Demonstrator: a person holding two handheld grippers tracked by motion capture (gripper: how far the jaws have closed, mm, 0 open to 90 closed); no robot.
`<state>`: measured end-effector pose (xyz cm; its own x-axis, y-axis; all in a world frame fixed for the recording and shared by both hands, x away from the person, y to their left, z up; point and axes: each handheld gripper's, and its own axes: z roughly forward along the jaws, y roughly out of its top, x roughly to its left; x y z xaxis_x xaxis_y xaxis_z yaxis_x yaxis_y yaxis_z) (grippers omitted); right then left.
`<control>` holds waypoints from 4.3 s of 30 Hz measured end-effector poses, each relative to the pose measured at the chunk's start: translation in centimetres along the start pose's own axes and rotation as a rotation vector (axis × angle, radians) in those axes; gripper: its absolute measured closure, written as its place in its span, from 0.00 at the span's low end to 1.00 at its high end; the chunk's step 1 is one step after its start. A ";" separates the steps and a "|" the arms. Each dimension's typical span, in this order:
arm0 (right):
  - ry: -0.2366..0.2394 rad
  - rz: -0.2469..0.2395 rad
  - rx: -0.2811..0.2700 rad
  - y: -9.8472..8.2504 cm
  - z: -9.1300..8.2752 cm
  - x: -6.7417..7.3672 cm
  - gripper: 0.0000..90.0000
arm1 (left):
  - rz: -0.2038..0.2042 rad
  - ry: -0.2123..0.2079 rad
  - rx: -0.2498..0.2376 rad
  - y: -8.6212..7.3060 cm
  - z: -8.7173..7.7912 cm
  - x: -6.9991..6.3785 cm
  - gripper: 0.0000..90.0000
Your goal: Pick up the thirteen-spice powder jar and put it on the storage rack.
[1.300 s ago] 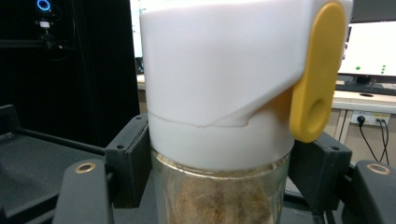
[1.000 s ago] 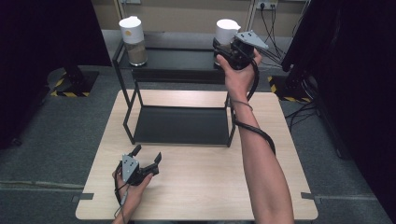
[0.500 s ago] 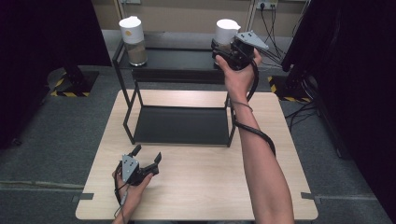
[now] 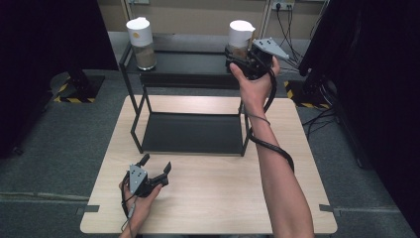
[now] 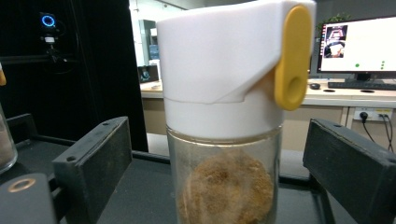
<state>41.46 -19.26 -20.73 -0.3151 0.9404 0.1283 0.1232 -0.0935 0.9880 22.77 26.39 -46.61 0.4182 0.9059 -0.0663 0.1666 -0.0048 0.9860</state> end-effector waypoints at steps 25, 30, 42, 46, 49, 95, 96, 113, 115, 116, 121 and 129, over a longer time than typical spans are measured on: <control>0.062 -0.019 -0.037 -1.9 -3.9 0.1 0.07 | 0.006 0.003 0.000 0.0 0.0 -0.1 0.13; 0.075 -0.025 -0.034 -2.6 -4.5 0.1 0.07 | 0.006 0.004 0.000 0.0 0.0 -0.1 0.13; 0.108 -0.038 -0.039 -3.7 -5.8 0.2 0.07 | 0.006 0.004 -0.001 0.0 0.0 -0.1 0.13; 0.122 -0.048 -0.034 -4.2 -6.1 0.4 0.07 | 0.005 0.004 0.000 0.0 0.0 -0.1 0.13; 0.131 -0.055 -0.032 -4.6 -6.3 0.6 0.07 | 0.006 0.005 0.000 0.0 0.0 -0.1 0.13; 0.181 -0.072 0.048 -10.9 -8.8 0.7 0.07 | 0.000 0.006 -0.003 0.0 -0.1 -0.1 0.13; 0.181 -0.071 0.050 -11.0 -8.9 0.6 0.07 | 0.000 0.006 -0.005 -0.1 -0.1 -0.1 0.13; 0.183 -0.056 0.105 -13.7 -9.9 0.0 0.07 | 0.000 0.007 -0.005 -0.1 0.0 -0.1 0.13; 0.185 -0.058 0.111 -13.9 -10.0 0.0 0.07 | 0.002 0.007 -0.005 -0.1 0.0 -0.2 0.13; 0.187 -0.061 0.112 -14.0 -10.1 -0.1 0.07 | 0.003 0.007 -0.005 -0.1 0.0 -0.2 0.13; 0.191 -0.063 0.128 -14.5 -10.3 -0.3 0.07 | 0.003 0.007 -0.005 -0.1 0.0 -0.2 0.13; 0.195 -0.053 0.150 -15.6 -10.8 -0.6 0.06 | 0.005 0.007 -0.004 -0.1 0.0 -0.2 0.13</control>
<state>29.58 -21.87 -35.27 -0.4984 0.8606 0.1052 0.2353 0.0175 0.9718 22.64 26.23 -46.66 0.4124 0.9090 -0.0598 0.1606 -0.0079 0.9870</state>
